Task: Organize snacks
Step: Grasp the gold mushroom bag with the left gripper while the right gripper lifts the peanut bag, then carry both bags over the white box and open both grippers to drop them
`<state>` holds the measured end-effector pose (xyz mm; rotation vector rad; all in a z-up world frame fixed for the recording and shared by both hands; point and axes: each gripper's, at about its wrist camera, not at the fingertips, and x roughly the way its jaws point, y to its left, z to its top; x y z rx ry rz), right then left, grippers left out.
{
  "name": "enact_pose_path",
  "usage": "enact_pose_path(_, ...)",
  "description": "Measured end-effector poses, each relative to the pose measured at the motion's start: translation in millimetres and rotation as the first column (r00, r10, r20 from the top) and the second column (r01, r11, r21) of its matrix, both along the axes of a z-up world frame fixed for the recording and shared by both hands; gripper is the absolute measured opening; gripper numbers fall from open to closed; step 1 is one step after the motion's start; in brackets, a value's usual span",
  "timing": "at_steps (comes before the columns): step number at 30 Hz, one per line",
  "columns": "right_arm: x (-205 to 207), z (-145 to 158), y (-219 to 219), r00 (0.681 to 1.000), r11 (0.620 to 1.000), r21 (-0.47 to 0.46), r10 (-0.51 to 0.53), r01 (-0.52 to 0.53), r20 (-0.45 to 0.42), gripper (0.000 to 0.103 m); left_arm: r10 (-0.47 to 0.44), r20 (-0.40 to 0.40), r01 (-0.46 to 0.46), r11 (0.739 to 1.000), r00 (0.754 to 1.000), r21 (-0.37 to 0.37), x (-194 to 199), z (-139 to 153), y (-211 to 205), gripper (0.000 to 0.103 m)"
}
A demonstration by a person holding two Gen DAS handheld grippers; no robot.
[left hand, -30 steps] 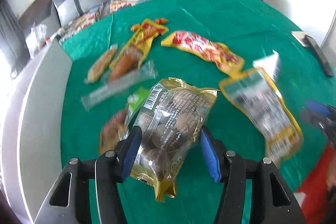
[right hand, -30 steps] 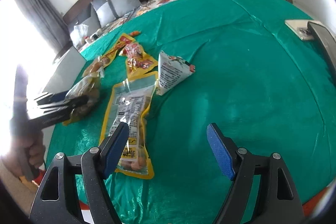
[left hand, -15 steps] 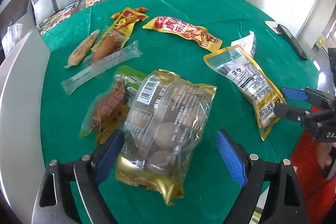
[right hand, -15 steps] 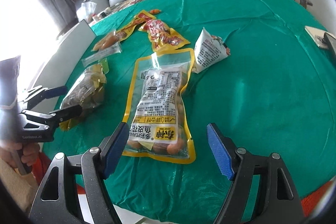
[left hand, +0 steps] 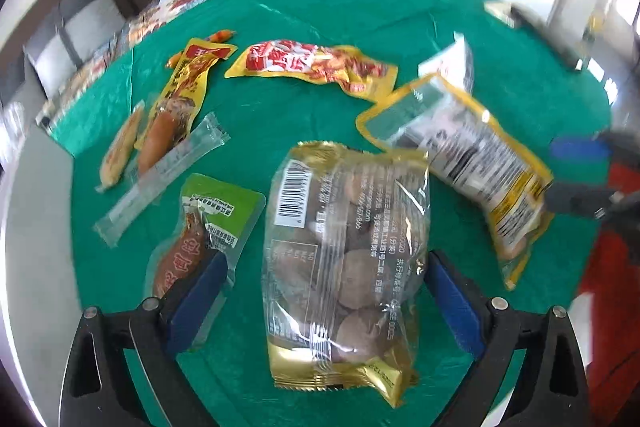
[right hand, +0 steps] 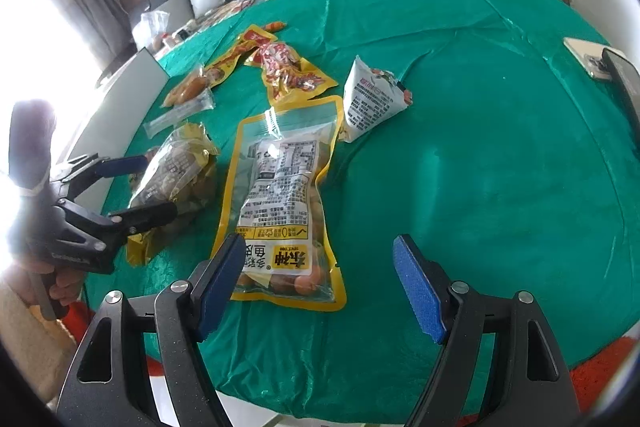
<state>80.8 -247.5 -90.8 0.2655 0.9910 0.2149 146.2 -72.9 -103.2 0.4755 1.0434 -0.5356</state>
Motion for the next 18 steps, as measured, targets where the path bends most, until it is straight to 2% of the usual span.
enact_pose_path(1,1,2,3,1.0,1.0,-0.017,0.007,-0.008,-0.012,0.079,-0.012,-0.016,0.012,1.0,1.0,-0.004,-3,-2,-2,0.066)
enact_pose_path(2,3,3,7,0.999,0.999,-0.034,0.018,-0.019,-0.027,0.079,0.009,-0.018,-0.009,1.0,1.0,-0.004,-5,-2,-2,0.059)
enact_pose_path(4,12,3,18,0.996,0.996,-0.073,0.051,-0.056,-0.071,0.079,0.055,-0.006,-0.056,0.998,0.998,-0.013,-6,-1,2,0.054)
enact_pose_path(7,30,0,42,0.99,0.983,-0.153,0.086,-0.103,-0.115,0.08,0.169,-0.031,-0.171,0.981,0.985,-0.091,-9,6,22,0.053)
enact_pose_path(9,42,-7,59,0.983,0.969,-0.207,0.104,-0.135,-0.152,0.087,0.24,-0.037,-0.243,0.958,0.97,-0.149,-12,19,40,0.053)
enact_pose_path(12,62,-21,78,0.965,0.945,-0.265,0.134,-0.192,-0.225,0.089,0.309,-0.023,-0.306,0.925,0.951,-0.225,-20,47,69,0.053)
enact_pose_path(14,69,-16,77,0.967,0.947,-0.27,0.111,-0.173,-0.229,0.065,0.338,-0.001,-0.326,0.906,0.941,-0.27,-28,70,90,0.053)
enact_pose_path(18,72,1,67,0.97,0.967,-0.209,0.096,-0.143,-0.222,0.053,0.401,0.029,-0.371,0.869,0.916,-0.327,-42,102,134,0.053)
